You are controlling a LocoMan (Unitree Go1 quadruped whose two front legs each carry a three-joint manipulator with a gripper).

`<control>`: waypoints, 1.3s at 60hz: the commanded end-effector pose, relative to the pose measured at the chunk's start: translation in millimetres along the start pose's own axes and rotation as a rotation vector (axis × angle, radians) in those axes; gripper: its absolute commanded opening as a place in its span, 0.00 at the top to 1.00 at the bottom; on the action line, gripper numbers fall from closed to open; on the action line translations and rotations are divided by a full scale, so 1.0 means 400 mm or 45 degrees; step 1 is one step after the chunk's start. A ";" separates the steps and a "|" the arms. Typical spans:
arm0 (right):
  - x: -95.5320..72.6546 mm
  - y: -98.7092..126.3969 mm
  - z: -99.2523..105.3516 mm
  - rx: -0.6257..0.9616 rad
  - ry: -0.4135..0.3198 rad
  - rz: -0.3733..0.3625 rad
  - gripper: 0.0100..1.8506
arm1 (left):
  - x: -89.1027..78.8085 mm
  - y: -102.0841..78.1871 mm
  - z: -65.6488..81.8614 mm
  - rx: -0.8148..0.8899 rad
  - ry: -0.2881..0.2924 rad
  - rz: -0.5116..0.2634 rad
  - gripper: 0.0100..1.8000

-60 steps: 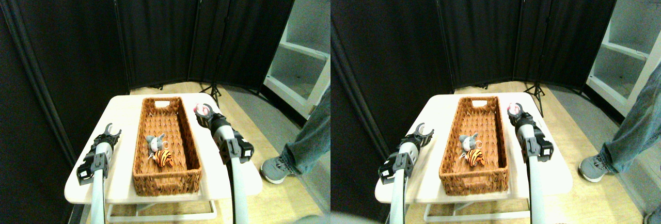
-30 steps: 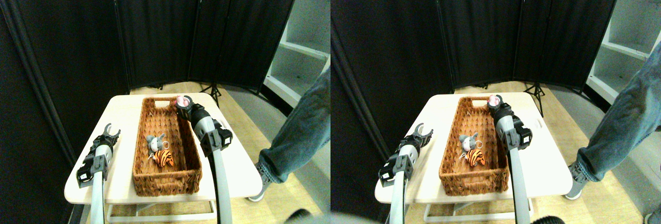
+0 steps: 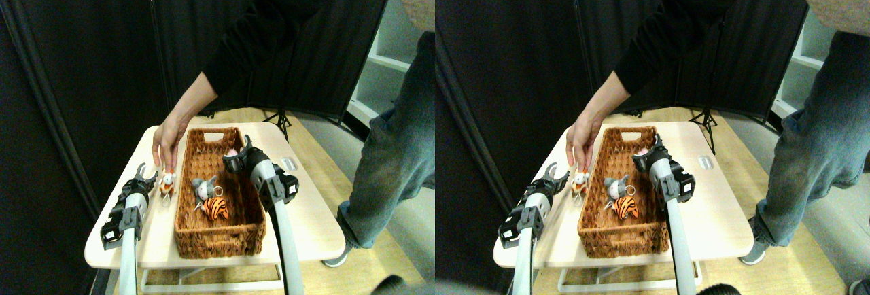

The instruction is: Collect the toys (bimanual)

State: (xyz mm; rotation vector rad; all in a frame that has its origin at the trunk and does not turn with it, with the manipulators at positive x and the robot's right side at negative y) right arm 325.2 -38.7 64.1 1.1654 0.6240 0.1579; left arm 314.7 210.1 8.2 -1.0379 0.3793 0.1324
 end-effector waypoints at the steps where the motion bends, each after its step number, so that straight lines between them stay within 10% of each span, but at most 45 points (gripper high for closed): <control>1: -0.006 0.017 0.010 -0.011 -0.008 0.048 0.57 | 0.005 -0.011 0.002 -0.008 0.001 -0.041 0.85; 11: -0.010 0.014 0.031 0.015 -0.095 0.094 0.65 | 0.008 -0.011 0.003 -0.018 0.016 -0.047 0.85; 18: -0.028 0.017 0.065 -0.046 -0.234 0.176 1.00 | 0.005 -0.017 0.001 -0.010 0.014 -0.050 0.84; 38: -0.102 -0.013 0.178 -0.121 -0.511 0.160 1.00 | 0.006 -0.044 -0.005 -0.043 0.036 -0.084 0.81; 78: -0.100 -0.112 0.213 -0.068 -0.565 0.128 1.00 | -0.023 -0.163 -0.062 -0.074 0.156 -0.204 0.78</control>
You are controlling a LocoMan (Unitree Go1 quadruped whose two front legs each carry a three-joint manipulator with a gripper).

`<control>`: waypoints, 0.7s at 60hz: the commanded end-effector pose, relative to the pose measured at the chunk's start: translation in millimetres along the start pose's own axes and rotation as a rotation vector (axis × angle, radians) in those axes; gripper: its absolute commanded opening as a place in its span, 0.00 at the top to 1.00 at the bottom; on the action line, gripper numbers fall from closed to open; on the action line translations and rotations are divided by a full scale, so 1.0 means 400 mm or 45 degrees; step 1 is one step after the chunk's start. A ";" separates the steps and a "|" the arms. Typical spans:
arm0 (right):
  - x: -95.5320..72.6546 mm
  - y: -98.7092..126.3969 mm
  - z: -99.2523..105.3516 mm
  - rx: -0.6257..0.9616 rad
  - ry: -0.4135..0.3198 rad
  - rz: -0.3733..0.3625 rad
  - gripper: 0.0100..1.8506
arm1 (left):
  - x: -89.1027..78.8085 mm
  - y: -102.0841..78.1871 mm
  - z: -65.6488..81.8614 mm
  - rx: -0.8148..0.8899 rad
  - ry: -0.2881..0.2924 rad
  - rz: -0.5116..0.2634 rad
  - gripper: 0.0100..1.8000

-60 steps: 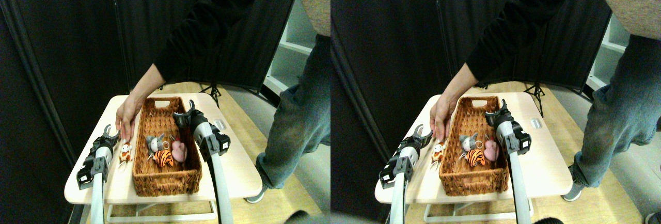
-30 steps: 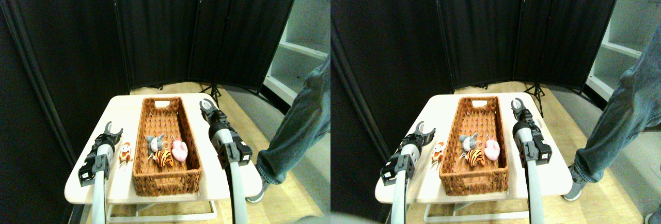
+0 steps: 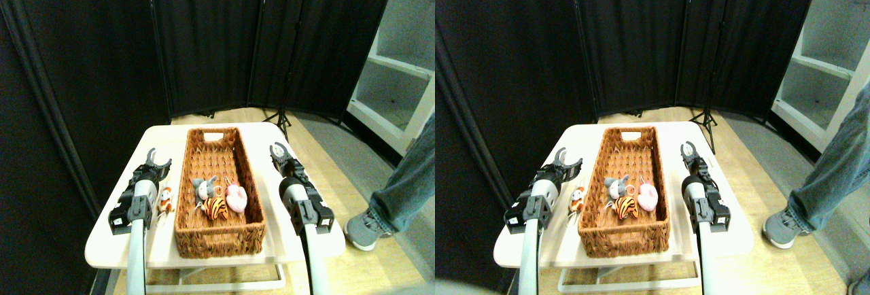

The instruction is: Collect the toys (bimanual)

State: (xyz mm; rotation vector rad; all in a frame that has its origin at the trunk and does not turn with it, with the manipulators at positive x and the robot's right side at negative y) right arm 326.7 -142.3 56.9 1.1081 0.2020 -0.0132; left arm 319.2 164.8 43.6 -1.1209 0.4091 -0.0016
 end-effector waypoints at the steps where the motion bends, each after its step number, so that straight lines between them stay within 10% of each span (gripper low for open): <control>1: 0.003 0.008 0.006 0.018 -0.027 0.038 1.00 | -0.005 -0.033 -0.013 -0.003 0.040 -0.074 0.77; 42: 0.015 0.002 -0.001 0.092 -0.040 0.005 1.00 | -0.027 0.058 -0.063 -0.099 0.015 0.033 0.66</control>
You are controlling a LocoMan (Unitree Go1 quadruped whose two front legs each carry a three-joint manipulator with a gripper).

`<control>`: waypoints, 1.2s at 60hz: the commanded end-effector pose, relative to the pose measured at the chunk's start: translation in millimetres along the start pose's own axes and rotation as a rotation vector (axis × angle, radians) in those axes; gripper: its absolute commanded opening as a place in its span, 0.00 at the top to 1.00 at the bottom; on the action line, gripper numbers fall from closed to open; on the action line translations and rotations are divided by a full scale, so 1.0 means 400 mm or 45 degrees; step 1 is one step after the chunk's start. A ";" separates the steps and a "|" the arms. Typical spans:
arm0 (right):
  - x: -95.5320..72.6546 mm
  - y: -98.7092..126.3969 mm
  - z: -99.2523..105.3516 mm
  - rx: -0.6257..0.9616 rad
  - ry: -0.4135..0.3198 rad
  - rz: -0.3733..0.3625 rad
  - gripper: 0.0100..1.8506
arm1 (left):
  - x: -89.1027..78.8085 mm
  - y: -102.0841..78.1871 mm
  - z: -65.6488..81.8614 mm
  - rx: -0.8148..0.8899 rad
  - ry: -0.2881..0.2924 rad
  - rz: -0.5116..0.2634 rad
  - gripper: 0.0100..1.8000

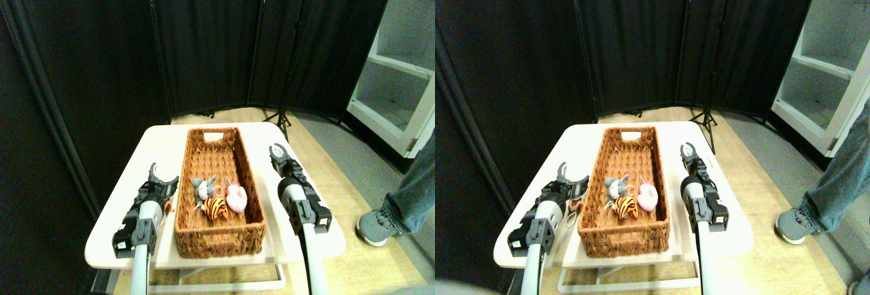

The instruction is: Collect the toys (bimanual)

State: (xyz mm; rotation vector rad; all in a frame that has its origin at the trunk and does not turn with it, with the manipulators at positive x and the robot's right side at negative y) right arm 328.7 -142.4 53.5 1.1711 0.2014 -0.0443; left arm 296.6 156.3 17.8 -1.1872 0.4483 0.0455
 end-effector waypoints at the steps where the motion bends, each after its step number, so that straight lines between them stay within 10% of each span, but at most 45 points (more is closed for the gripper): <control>1: 0.009 0.009 0.001 0.012 -0.022 0.029 1.00 | 0.001 0.002 -0.002 -0.006 -0.001 -0.022 0.66; 53: 0.017 0.014 -0.019 0.114 0.024 0.011 1.00 | 0.046 0.123 -0.014 -0.109 -0.041 0.087 0.67; 66: 0.023 0.015 -0.020 0.121 0.015 0.010 1.00 | 0.072 0.127 -0.016 -0.092 -0.147 0.008 1.00; 72: 0.024 0.016 -0.020 0.111 0.008 0.021 1.00 | 0.071 0.116 -0.008 0.017 -0.163 0.010 1.00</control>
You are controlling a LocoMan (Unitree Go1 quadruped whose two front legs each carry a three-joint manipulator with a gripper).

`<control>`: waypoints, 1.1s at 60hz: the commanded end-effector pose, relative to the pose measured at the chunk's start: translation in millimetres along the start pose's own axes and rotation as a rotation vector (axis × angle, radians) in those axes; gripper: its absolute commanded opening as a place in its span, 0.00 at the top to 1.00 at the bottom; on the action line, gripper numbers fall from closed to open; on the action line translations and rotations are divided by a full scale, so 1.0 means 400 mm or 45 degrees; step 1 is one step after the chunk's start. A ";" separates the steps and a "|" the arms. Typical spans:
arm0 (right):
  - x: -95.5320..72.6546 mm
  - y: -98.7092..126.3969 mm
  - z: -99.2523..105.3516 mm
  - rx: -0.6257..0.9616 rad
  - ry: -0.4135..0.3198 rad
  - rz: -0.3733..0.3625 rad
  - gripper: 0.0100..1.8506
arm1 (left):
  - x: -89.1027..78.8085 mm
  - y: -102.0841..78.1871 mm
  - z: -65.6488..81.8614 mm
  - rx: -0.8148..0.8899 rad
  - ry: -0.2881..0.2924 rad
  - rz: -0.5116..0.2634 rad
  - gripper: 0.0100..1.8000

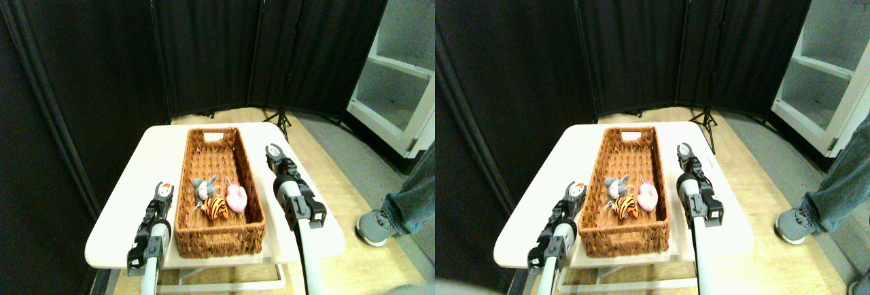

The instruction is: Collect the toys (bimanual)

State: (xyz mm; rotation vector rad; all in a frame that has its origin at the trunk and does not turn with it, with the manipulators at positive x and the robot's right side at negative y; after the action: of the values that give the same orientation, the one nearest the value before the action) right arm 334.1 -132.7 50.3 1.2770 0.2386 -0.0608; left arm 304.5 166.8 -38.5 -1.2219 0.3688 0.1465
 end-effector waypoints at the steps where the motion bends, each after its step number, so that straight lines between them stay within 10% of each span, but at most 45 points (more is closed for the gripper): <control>1: 0.008 0.012 0.003 -0.020 -0.024 0.053 1.00 | 0.008 -0.017 0.005 0.104 -0.024 -0.038 1.00; 18: 0.011 0.013 -0.001 0.040 -0.028 0.029 1.00 | 0.010 -0.031 0.030 0.139 -0.055 -0.039 1.00; 39: 0.018 -0.002 0.011 0.100 -0.037 0.012 1.00 | -0.020 -0.189 0.065 0.292 0.053 -0.171 1.00; 66: 0.004 -0.013 0.029 0.065 -0.067 0.025 1.00 | -0.026 -0.341 -0.009 0.273 0.204 -0.287 1.00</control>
State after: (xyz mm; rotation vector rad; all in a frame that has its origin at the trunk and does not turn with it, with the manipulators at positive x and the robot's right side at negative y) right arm 335.4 -144.5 45.1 1.3345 0.2087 -0.1087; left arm 334.0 127.5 72.6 -1.0603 0.4089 -0.1397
